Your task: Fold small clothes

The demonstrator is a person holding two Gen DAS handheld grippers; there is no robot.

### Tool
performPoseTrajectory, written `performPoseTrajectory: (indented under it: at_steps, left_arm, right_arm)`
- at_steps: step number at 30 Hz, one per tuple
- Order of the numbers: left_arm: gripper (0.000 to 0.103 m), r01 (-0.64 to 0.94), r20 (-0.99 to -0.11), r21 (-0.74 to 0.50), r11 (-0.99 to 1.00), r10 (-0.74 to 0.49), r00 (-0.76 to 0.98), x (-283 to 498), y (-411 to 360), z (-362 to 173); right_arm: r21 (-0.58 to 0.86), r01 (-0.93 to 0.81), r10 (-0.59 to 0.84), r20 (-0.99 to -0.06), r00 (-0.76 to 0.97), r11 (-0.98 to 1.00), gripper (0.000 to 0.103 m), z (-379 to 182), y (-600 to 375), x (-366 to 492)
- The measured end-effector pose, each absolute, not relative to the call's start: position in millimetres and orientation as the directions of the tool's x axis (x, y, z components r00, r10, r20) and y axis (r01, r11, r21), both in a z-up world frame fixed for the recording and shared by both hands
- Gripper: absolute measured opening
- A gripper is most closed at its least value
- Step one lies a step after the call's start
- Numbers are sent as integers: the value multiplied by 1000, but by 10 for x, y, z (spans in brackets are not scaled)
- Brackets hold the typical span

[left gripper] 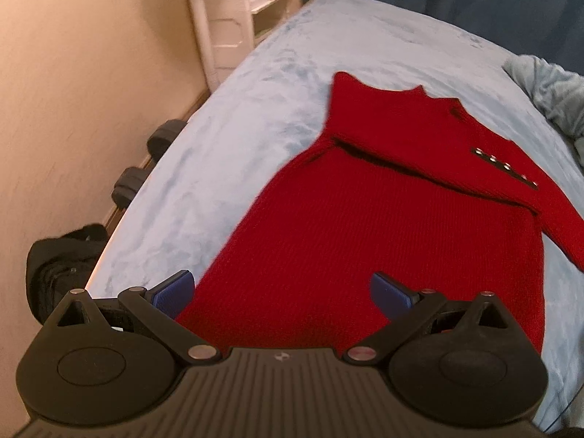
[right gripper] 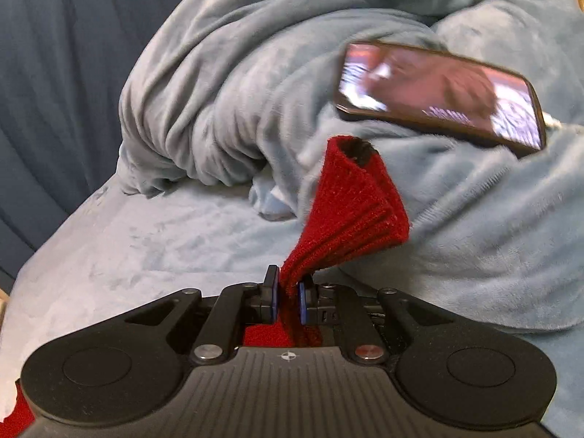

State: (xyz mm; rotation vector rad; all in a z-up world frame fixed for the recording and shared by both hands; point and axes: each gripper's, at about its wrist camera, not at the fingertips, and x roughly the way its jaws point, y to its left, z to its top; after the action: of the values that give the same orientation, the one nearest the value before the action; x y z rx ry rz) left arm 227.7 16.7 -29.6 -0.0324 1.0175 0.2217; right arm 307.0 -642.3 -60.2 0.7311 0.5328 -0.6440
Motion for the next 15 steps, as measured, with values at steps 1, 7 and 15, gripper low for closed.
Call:
performPoseTrajectory:
  at_steps: [1,7,15]
  left_arm:
    - [102,-212,-851,64,975,164,499,2284,244,-311]
    - [102,-287,-858,-1,958,147,493,2294,687,-349]
    - [102,-384,-843,13,923,217,493,2194,1332,-342]
  right_arm:
    - [421,689,-350,-636,688,590,11,-532,-6371,3133]
    - [343,527,-315,-513,798,777,11,243,-5589,3809]
    - [227,-5,93,-380,920,974,12,803,-3102,4769]
